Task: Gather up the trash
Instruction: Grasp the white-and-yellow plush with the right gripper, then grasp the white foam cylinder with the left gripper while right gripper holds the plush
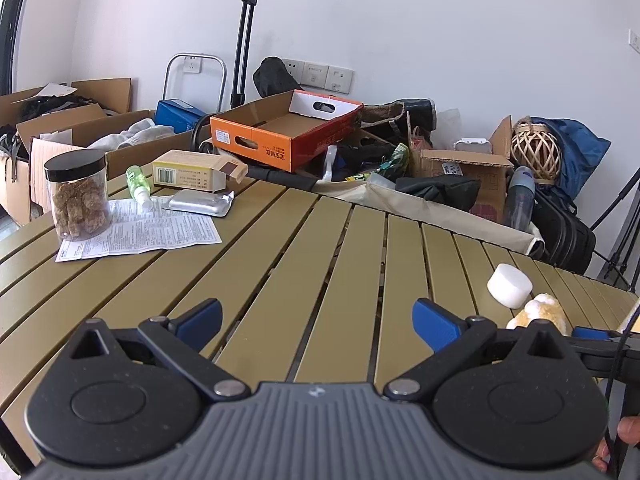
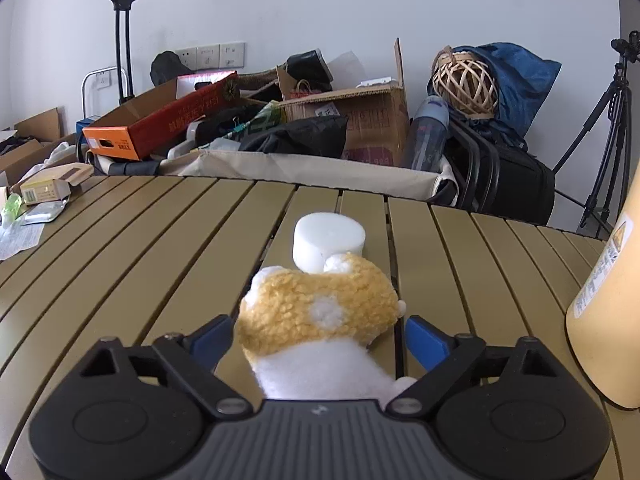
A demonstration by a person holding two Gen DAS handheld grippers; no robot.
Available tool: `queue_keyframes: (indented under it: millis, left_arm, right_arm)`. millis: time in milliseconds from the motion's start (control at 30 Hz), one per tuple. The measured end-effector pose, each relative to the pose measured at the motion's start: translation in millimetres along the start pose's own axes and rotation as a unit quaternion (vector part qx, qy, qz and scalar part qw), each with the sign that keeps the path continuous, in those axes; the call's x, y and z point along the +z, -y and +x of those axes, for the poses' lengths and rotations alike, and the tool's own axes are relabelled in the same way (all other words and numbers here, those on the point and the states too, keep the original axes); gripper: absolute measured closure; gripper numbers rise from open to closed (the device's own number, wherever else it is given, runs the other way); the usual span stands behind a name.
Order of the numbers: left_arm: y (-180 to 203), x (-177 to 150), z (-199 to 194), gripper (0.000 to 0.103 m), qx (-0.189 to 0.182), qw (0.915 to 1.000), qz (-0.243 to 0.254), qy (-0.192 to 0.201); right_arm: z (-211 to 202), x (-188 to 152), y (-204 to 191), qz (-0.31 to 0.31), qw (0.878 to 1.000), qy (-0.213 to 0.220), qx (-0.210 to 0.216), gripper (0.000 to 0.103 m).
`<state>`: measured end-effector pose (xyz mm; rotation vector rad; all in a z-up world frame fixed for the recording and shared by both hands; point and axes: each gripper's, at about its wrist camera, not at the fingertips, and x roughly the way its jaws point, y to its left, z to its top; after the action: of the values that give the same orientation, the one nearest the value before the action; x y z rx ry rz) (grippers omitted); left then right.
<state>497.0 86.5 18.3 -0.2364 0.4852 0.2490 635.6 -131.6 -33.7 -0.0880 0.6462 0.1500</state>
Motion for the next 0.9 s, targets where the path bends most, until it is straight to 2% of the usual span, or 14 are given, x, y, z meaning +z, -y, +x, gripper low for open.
queue_keyframes:
  millis: [233, 667, 900]
  left_arm:
    - [4, -2, 8, 0.0, 0.0, 1.0, 0.003, -0.007]
    - [15, -6, 12, 0.0, -0.002, 0.9999, 0.01, -0.008]
    - [16, -6, 14, 0.0, -0.002, 0.9999, 0.009, -0.01]
  right_arm:
    - [16, -2, 6, 0.015, 0.999, -0.014, 0.025, 0.024]
    - [18, -2, 8, 0.006, 0.999, -0.009, 0.046, 0.031]
    - [10, -4, 15, 0.023, 0.998, 0.001, 0.062, 0.039]
